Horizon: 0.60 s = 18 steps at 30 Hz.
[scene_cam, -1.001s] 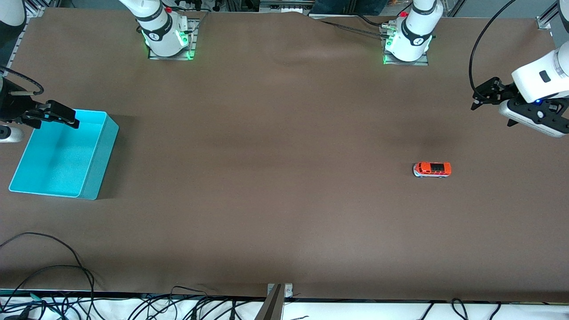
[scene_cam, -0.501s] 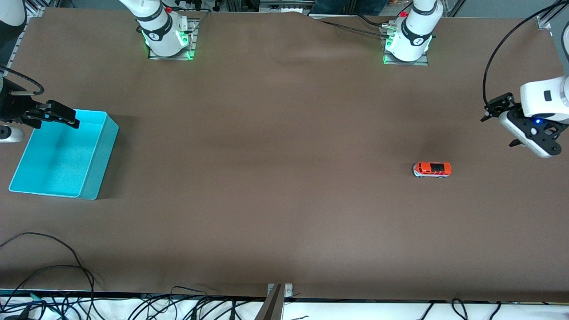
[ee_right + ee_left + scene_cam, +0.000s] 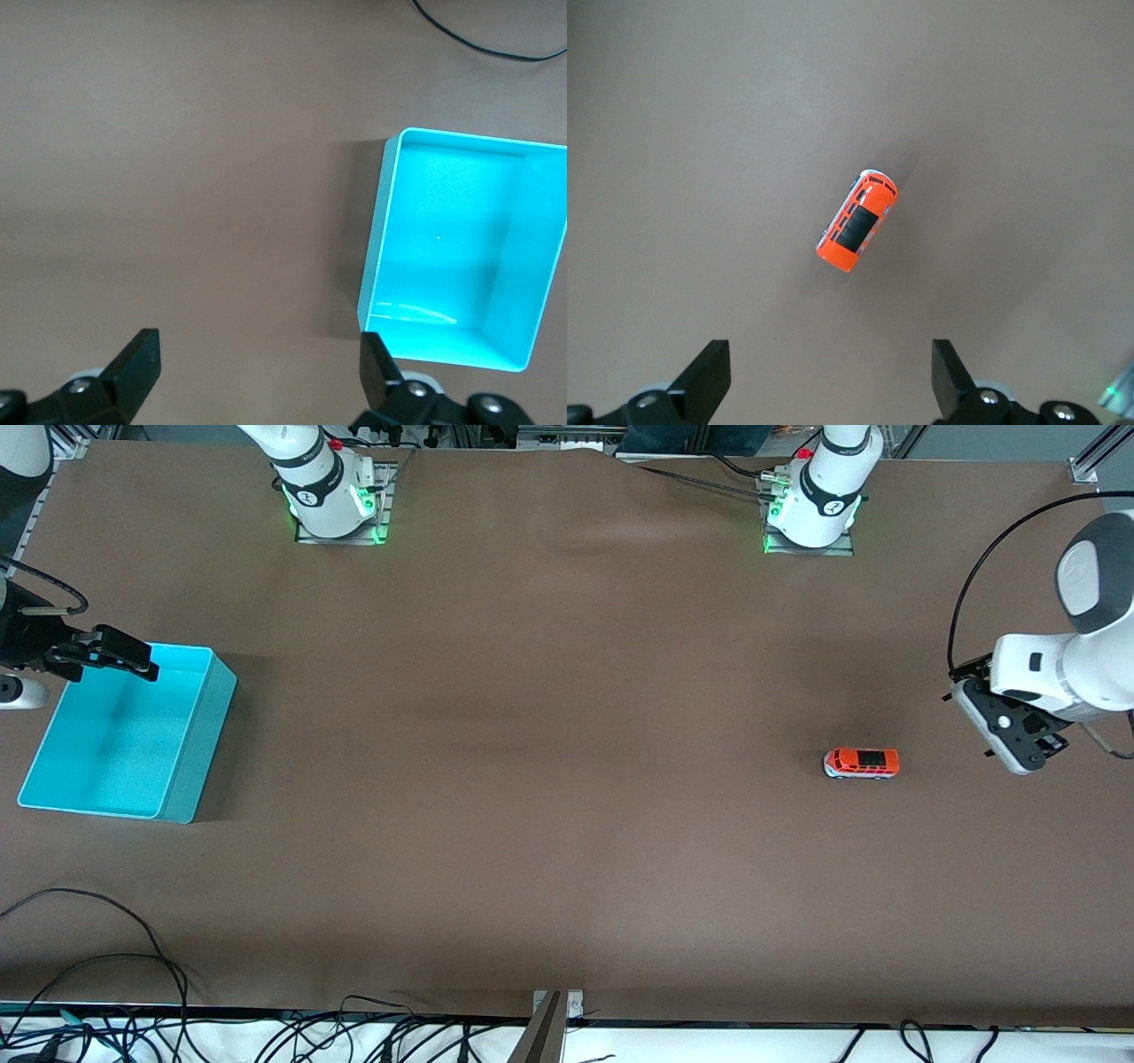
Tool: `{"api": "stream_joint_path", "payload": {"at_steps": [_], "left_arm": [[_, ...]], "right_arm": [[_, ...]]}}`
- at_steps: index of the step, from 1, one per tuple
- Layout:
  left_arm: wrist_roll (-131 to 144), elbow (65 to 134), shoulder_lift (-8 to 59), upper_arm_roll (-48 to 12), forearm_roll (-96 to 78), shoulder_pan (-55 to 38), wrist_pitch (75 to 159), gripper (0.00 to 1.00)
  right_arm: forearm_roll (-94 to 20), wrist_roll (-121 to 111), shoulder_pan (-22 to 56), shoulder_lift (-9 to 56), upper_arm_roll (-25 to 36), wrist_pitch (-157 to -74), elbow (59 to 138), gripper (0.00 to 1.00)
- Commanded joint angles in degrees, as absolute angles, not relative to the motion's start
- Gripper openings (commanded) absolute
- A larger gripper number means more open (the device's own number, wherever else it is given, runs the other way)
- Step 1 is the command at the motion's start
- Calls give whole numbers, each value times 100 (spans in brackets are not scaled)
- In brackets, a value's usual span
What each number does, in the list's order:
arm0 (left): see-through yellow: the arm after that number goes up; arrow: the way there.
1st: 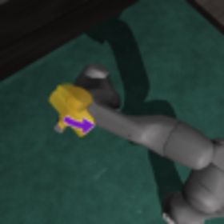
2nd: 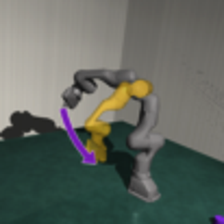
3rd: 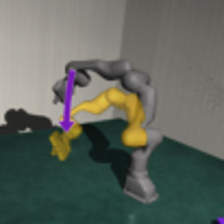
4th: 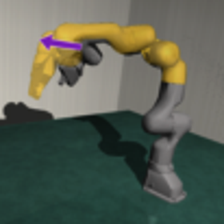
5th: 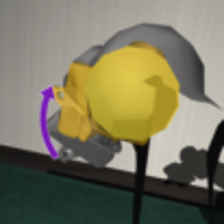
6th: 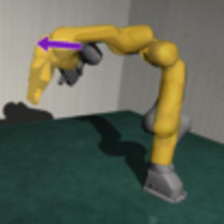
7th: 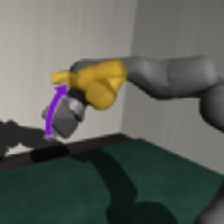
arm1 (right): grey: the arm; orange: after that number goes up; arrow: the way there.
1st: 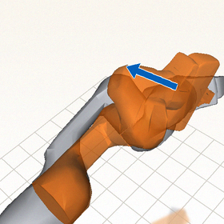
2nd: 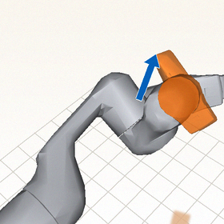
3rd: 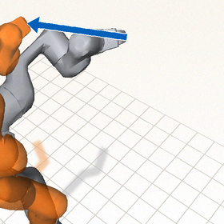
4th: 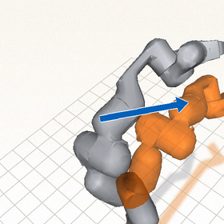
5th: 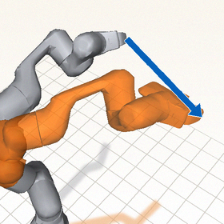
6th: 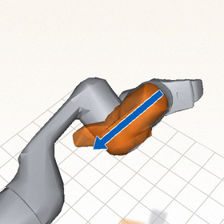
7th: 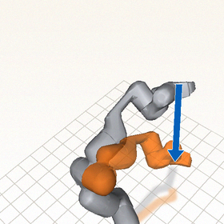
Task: Wind up bus and store in blue box
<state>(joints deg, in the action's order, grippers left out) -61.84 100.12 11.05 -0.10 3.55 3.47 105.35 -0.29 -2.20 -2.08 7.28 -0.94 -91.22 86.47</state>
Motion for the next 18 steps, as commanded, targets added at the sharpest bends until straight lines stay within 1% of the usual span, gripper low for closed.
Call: {"api": "stream_joint_path", "payload": {"at_steps": [1, 9, 12, 15, 18], "left_arm": [[-6591, 10722, 1072, -26, 483, 334, 11380, 100], [-7082, 11504, 1125, -35, 483, 281, 12303, 100], [-7618, 11610, 1318, -44, 483, 255, 12690, 100], [-7909, 11602, 1616, -44, 483, 264, 12893, 100], [-8050, 11628, 1757, -44, 483, 264, 13130, 100]], "right_arm": [[18, -141, -211, 773, -105, -9097, 8534, 100], [18, -141, -211, 773, -105, -9097, 8534, 100], [9, -141, -211, 773, -105, -9097, 8534, 100], [18, -141, -211, 773, -105, -9097, 8534, 100], [18, -141, -211, 773, -105, -9097, 8534, 100]]}}
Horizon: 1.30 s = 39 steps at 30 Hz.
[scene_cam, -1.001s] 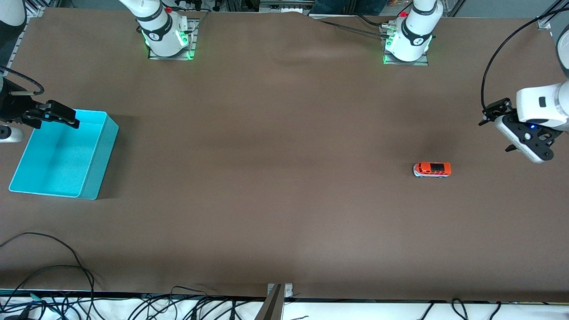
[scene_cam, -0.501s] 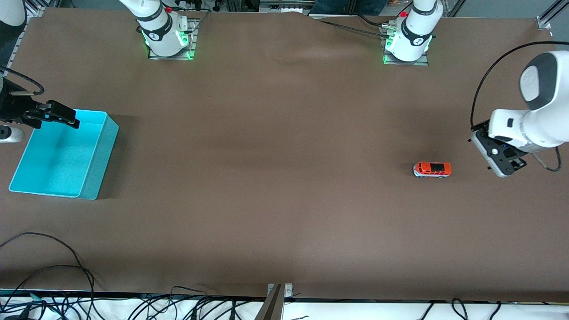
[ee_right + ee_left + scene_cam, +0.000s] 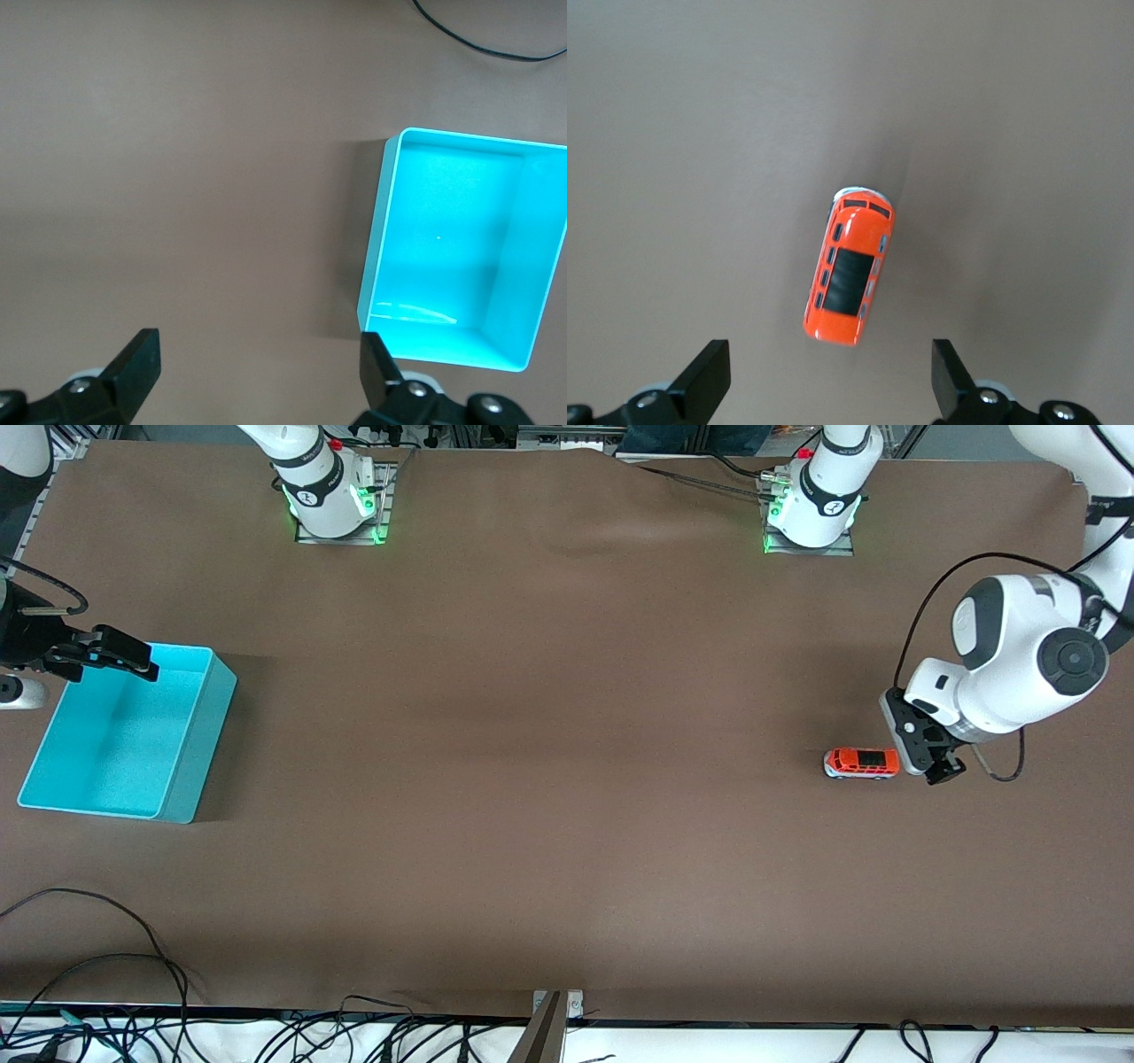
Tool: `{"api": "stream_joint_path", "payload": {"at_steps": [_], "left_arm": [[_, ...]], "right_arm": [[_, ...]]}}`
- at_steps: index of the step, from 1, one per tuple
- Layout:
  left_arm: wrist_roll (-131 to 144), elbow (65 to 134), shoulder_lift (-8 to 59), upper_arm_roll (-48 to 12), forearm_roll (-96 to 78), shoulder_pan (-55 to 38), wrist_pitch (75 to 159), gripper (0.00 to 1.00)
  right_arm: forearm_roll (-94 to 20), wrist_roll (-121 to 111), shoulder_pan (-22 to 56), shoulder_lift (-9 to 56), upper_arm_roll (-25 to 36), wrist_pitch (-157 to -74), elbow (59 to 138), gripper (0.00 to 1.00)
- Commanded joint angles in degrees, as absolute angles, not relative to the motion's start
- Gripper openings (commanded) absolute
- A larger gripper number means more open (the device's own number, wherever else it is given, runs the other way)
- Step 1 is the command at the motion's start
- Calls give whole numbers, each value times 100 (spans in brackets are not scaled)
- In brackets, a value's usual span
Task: Wind up bus and store in blue box
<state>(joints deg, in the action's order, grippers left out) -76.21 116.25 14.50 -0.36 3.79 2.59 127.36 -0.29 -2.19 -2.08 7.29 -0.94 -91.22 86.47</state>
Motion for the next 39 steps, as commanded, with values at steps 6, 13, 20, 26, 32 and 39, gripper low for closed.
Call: {"api": "stream_joint_path", "payload": {"at_steps": [6, 13, 20, 26, 32, 39], "left_arm": [[-8323, 11698, 2039, -44, 492, 255, 13473, 100], [-8727, 11698, 2355, -44, 510, 255, 13798, 100], [-8930, 11698, 2548, -44, 589, 255, 14010, 100], [-8930, 11716, 2619, -44, 580, 255, 14010, 100], [-8930, 11777, 2628, -53, 580, 255, 14019, 100], [-8912, 11839, 2628, -44, 571, 246, 14010, 74]], "right_arm": [[18, -141, -211, 773, -105, -9097, 8534, 100], [18, -141, -211, 773, -105, -9097, 8534, 100], [18, -141, -211, 773, -105, -9097, 8534, 100], [18, -141, -211, 773, -105, -9097, 8534, 100], [18, -141, -211, 773, -105, -9097, 8534, 100], [18, -141, -211, 773, -114, -9097, 8534, 100]]}}
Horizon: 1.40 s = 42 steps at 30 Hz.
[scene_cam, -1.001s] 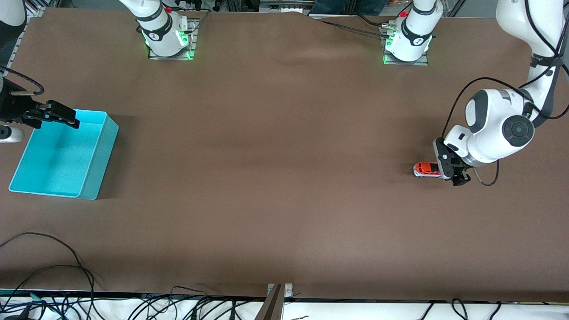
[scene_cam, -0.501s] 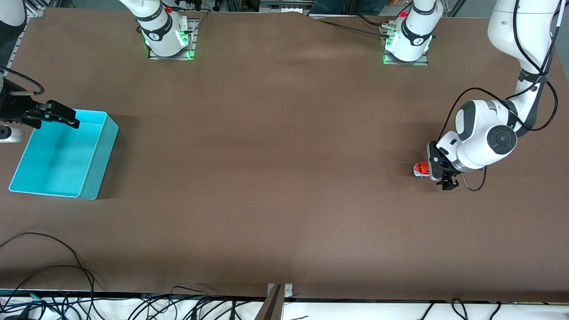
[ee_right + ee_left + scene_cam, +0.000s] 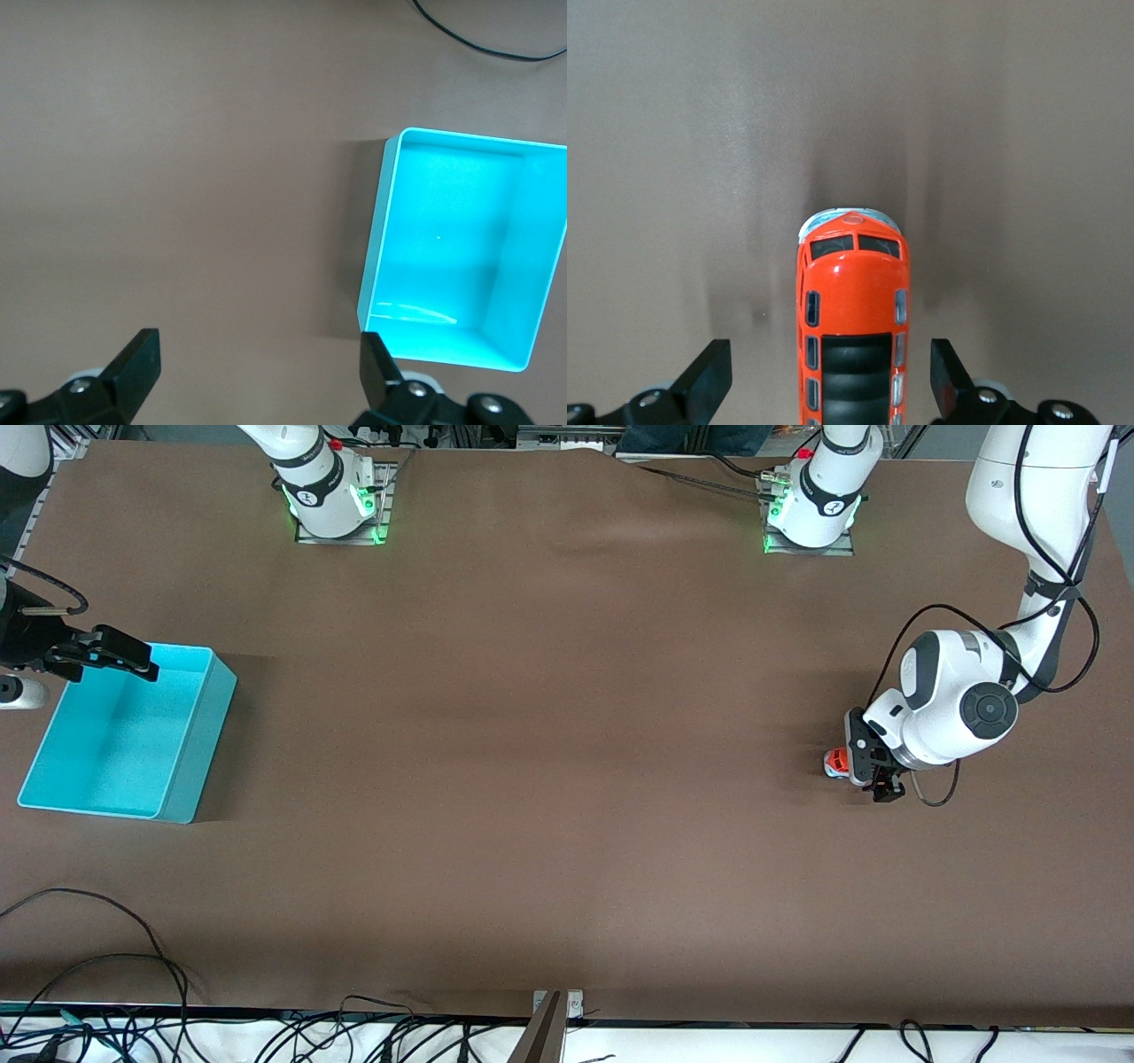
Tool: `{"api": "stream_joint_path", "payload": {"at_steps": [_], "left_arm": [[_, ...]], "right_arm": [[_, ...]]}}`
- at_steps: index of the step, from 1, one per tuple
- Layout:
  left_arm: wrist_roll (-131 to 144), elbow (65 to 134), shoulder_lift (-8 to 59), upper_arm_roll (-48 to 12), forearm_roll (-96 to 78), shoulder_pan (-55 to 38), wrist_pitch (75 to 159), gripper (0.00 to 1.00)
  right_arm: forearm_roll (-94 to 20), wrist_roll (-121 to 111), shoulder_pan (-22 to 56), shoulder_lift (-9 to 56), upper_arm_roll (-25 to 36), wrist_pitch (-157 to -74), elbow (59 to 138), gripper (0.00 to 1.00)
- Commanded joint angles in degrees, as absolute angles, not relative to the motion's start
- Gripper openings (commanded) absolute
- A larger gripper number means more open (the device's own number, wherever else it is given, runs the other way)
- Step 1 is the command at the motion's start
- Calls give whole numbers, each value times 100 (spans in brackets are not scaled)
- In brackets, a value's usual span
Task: Wind up bus and store in blue box
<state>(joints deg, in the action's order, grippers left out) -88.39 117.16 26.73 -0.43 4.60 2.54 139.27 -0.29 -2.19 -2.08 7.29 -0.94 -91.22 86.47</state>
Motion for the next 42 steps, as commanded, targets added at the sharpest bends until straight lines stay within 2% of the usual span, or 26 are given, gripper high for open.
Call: {"api": "stream_joint_path", "payload": {"at_steps": [1, 4, 8, 33, 42], "left_arm": [[-8903, 11839, 2628, -53, 571, 255, 14010, 62], [-8895, 11848, 2637, -44, 571, 255, 14010, 41], [-8895, 11848, 2637, -53, 571, 255, 14010, 27], [-8930, 11848, 2716, -35, 571, 351, 13966, 27], [-9229, 11821, 2733, -26, 580, 773, 13975, 28]], "right_arm": [[18, -141, -211, 773, -106, -9097, 8534, 100], [18, -141, -211, 773, -114, -9097, 8534, 100], [18, -141, -202, 773, -105, -9097, 8534, 100], [18, -141, -202, 773, -106, -9097, 8534, 100], [18, -141, -211, 773, -105, -9097, 8534, 100]]}}
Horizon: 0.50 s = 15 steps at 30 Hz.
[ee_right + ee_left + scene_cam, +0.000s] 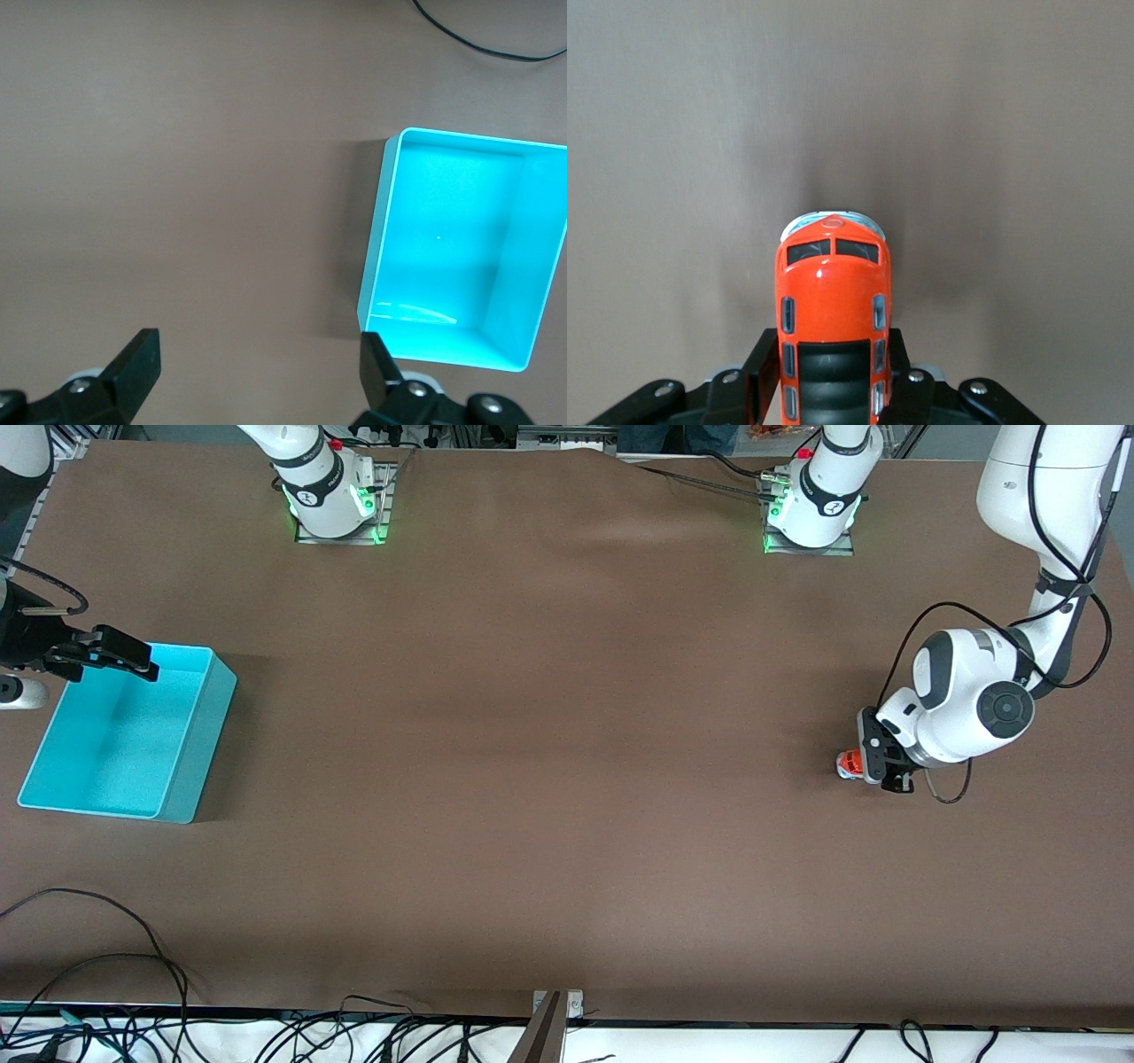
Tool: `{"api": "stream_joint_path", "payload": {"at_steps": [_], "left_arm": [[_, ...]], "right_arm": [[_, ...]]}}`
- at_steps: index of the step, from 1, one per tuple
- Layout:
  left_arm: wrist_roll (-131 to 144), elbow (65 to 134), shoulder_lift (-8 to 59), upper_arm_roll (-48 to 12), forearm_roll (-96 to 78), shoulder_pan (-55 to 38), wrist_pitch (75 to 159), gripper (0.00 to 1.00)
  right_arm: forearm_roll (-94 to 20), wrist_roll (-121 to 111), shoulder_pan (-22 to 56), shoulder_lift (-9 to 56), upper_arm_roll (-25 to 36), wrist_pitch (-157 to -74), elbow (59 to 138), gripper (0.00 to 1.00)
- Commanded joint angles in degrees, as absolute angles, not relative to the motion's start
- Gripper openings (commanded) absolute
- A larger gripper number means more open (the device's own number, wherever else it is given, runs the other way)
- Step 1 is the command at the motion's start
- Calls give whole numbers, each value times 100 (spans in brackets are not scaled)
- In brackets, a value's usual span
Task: Wind up bus and store in blue box
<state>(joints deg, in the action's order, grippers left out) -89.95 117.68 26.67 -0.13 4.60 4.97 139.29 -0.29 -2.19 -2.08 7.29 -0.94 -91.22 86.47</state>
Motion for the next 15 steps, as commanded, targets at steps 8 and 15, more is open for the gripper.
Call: {"api": "stream_joint_path", "payload": {"at_steps": [8, 15], "left_arm": [[-9545, 11760, 2847, -26, 580, 1177, 14001, 28], [-9870, 11690, 2979, -26, 580, 1538, 14036, 28]], "right_arm": [[18, -141, -211, 773, -105, -9097, 8534, 100], [18, -141, -211, 773, -105, -9097, 8534, 100]]}}
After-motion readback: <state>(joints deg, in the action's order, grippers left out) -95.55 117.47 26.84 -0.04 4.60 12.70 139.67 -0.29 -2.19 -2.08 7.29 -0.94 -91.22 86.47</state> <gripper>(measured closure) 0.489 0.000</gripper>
